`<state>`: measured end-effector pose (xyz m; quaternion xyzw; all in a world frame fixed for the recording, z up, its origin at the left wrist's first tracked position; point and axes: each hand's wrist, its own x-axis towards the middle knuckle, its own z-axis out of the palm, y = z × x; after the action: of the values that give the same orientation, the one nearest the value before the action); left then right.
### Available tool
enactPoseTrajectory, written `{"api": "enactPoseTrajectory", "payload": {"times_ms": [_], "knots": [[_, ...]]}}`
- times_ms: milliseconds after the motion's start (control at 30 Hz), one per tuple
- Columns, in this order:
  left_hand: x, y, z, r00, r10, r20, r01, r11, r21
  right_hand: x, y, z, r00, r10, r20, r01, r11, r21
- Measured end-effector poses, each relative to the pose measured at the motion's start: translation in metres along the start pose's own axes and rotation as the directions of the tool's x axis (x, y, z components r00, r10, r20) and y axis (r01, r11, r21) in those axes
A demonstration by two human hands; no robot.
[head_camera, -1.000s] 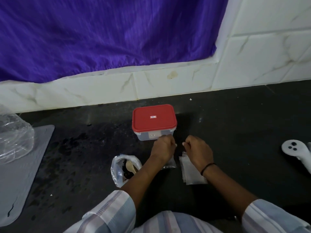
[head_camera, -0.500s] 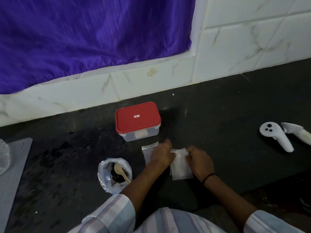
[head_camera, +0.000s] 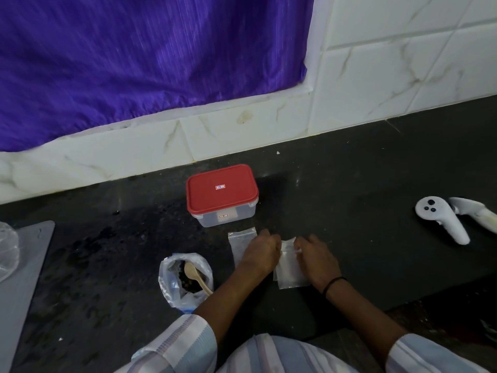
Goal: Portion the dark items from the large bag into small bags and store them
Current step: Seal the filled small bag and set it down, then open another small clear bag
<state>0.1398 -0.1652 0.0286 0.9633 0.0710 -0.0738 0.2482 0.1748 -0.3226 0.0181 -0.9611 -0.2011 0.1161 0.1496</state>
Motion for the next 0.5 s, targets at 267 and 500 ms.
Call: {"api": "enactPoseTrajectory", "payload": {"times_ms": [267, 500], "knots": [[-0.008, 0.009, -0.017, 0.995, 0.056, -0.08, -0.062, 0.996, -0.07, -0.006, -0.003, -0.006, 0.991, -0.064, -0.116, 0.066, 0.998, 0.009], [-0.034, 0.014, -0.065, 0.942, 0.11, -0.317, -0.206, 0.935, -0.289, -0.011, -0.037, -0.053, 0.969, -0.175, -0.176, 0.222, 0.93, 0.292]]}}
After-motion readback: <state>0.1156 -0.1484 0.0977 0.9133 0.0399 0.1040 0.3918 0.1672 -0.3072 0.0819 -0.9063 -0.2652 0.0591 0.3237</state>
